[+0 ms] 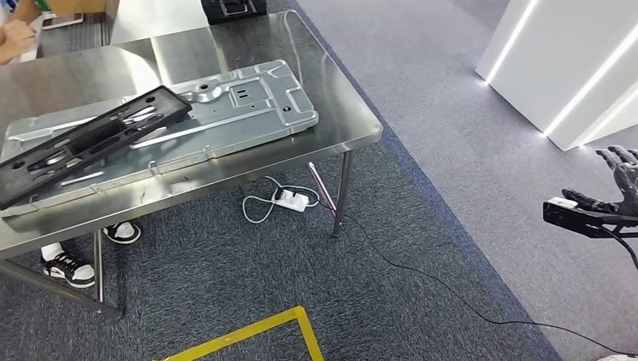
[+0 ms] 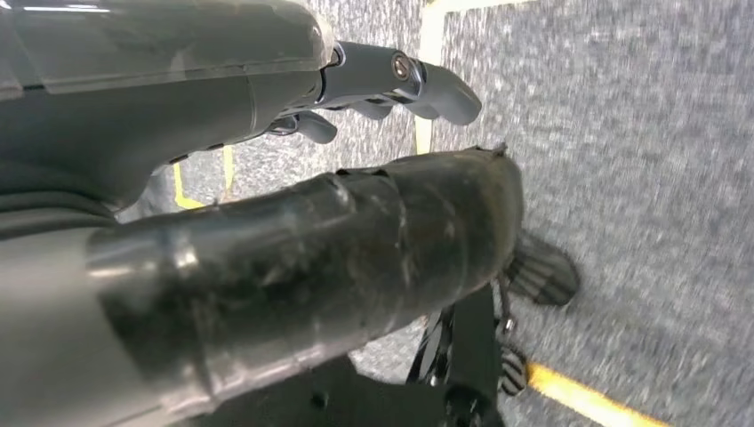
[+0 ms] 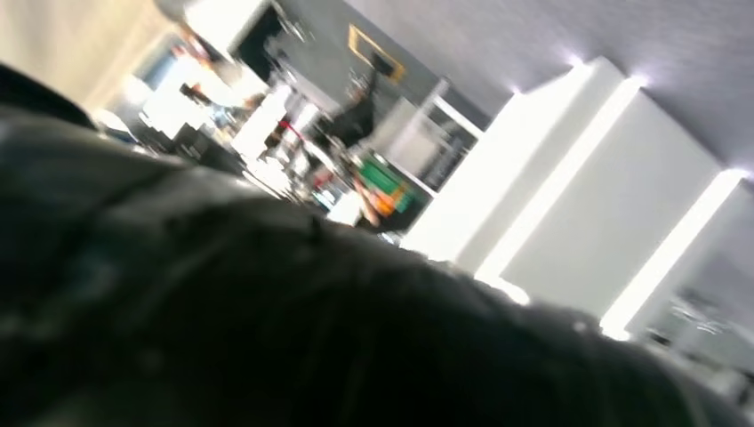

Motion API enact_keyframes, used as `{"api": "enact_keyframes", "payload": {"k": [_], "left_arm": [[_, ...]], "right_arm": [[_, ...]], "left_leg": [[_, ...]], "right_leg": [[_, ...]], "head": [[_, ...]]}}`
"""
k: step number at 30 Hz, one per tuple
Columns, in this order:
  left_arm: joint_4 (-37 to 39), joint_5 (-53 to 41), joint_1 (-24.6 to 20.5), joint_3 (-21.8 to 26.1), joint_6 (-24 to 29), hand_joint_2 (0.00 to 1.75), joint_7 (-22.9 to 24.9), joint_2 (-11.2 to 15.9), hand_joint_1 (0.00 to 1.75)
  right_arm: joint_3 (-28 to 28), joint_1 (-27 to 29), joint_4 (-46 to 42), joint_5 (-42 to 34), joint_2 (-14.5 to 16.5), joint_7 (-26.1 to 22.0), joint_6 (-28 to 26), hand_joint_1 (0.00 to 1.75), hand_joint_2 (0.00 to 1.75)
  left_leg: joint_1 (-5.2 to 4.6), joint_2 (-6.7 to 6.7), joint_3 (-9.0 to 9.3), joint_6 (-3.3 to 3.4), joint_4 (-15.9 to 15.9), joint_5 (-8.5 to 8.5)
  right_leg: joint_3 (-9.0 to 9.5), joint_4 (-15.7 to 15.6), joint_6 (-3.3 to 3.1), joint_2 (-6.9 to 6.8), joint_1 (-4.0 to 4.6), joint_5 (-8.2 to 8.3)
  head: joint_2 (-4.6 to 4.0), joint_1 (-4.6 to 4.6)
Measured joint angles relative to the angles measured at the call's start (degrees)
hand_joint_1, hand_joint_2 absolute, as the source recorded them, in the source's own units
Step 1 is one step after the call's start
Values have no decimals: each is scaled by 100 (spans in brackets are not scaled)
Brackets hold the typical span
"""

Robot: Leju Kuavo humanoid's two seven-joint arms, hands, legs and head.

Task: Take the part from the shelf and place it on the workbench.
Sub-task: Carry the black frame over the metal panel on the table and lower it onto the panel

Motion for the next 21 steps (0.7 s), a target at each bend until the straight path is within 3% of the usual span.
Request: {"api": "enact_keyframes", "payload": {"k": [3,5,7,9,10,12,14,15,16,18,19,21], "left_arm": [[0,-14,-15,0,32,0,50,-2,0],[0,1,-20,0,68,0,82,-1,0],[0,15,-14,0,90,0,97,-1,0],[0,20,-2,0,96,0,104,-2,0],[0,22,4,0,97,0,104,-2,0],[0,23,10,0,99,0,105,0,0],[0,22,10,0,99,0,105,13,0],[0,21,4,0,99,0,105,19,0],[0,21,-5,0,99,0,105,23,0],[0,23,-28,0,97,0,100,13,0],[-1,26,-30,0,90,0,93,7,0],[-2,43,-13,0,72,0,71,-4,0]], "right_arm": [[-314,367,-182,-13,-56,-3,-11,0,0],[-543,537,-280,-12,-97,-3,5,0,0],[-702,635,-344,-10,-111,-4,13,0,0],[-755,733,-379,-8,-109,-5,19,0,0],[-764,778,-391,-8,-109,-5,21,0,0],[-799,834,-413,-6,-110,-6,22,0,0],[-836,855,-433,-6,-107,-5,22,0,0],[-846,865,-442,-6,-105,-4,24,0,0],[-851,876,-446,-6,-108,-5,26,0,0],[-869,937,-462,-6,-141,-6,28,0,0],[-904,976,-472,-6,-171,-10,35,0,0],[-1024,1030,-493,-9,-218,-24,62,0,0]], "left_leg": [[-2,150,74,-109,-12,-70],[11,-62,21,-167,196,-246],[29,-400,-294,-179,868,-606],[32,-509,-658,-169,1556,-839],[30,-522,-728,-155,1647,-790],[22,-621,-556,-92,1154,-382],[29,-953,-262,9,406,-29],[26,-1070,-167,35,186,39],[17,-1120,-124,49,94,39],[2,-967,-65,53,10,72],[8,-886,-30,68,-50,102],[26,-709,31,103,-160,155]], "right_leg": [[4,-39,-120,180,17,-10],[32,-81,-193,319,-24,6],[38,-97,-244,458,-29,10],[32,-86,-263,625,-2,5],[31,-74,-267,716,12,2],[29,-45,-268,900,32,-5],[15,-18,-250,1069,38,-11],[-1,-15,-225,1144,29,-8],[-19,-19,-186,1222,12,0],[-43,-50,-97,1335,-27,33],[-57,-33,-65,1240,-30,27],[-201,263,-20,833,-22,-153]], "head": [[-1,-5],[1,-14],[1,-21],[1,-23],[1,-23],[0,-23],[-1,-19],[-1,-19],[0,-20],[1,-26],[1,-22],[1,-13]]}}
